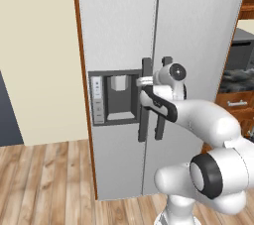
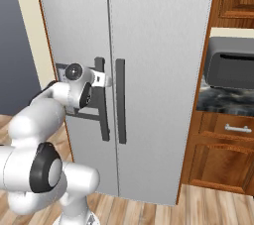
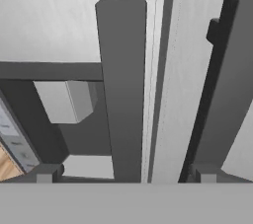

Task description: Retrieve the steak from the fridge and place it on the saucepan with marinade on the stove.

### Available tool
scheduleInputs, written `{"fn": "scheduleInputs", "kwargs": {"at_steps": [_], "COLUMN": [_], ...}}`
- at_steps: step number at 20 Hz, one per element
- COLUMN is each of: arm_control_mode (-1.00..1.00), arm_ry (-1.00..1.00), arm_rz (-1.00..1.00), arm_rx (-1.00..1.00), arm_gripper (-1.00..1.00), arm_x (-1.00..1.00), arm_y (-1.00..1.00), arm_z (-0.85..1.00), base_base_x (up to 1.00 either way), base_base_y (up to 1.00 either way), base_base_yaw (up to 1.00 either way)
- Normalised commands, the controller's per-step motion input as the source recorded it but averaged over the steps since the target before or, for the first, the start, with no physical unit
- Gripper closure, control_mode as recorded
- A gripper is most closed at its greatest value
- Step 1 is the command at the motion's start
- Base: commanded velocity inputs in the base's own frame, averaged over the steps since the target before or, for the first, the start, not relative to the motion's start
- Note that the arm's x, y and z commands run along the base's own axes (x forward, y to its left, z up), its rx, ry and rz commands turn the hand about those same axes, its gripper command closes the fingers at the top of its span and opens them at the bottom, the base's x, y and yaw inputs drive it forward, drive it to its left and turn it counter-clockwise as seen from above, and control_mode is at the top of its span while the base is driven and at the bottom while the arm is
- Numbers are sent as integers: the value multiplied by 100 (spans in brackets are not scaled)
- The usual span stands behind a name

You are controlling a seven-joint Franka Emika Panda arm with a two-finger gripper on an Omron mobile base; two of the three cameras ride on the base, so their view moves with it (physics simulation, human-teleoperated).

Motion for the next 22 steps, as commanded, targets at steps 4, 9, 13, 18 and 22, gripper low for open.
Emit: {"fn": "scheduleInputs", "kwargs": {"at_steps": [4,9,13,18,22], "arm_control_mode": [-100,-100,-100,-100,-100], "arm_ry": [0,0,0,0,0], "arm_rz": [0,0,0,0,0], "arm_rx": [0,0,0,0,0], "arm_gripper": [-100,-100,-100,-100,-100], "arm_x": [34,35,35,36,35], "arm_y": [0,0,0,0,0], "arm_z": [-12,-13,-13,-14,-14], "base_base_x": [0,0,0,0,0], "base_base_y": [0,0,0,0,0], "base_base_yaw": [0,0,0,0,0]}}
